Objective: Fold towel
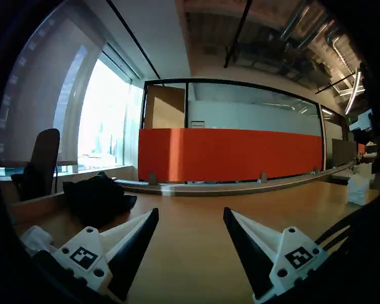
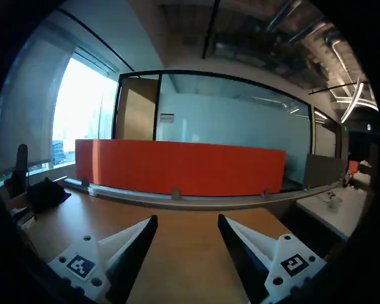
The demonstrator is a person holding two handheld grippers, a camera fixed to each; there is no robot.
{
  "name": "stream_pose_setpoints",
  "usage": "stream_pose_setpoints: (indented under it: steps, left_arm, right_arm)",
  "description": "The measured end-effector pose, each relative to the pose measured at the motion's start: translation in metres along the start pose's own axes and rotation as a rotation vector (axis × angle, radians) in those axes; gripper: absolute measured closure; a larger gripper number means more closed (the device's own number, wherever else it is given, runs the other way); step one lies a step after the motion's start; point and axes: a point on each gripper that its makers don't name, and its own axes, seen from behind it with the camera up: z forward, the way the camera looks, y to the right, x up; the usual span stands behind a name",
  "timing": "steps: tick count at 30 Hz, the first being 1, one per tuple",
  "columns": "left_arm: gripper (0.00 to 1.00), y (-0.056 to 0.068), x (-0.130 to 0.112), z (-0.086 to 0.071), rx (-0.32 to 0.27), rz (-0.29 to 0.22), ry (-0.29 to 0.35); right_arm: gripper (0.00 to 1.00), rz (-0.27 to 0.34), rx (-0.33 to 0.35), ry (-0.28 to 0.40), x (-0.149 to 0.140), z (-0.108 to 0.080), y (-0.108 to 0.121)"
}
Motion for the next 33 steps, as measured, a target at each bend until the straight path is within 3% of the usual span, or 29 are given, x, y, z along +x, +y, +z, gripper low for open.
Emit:
stream_pose_setpoints:
  steps: [15, 33]
  left_arm:
    - [0.06, 0.000, -0.019, 0.005, 0.006, 0.019, -0.049]
    - [0.06, 0.001, -0.020, 0.009, 0.016, 0.020, -0.050]
  right_arm:
    - [0.08, -0.020, 0.016, -0.010, -0.010, 0.004, -0.010]
    - [0.08, -0.011, 0.027, -0.008, -0.007, 0.009, -0.009]
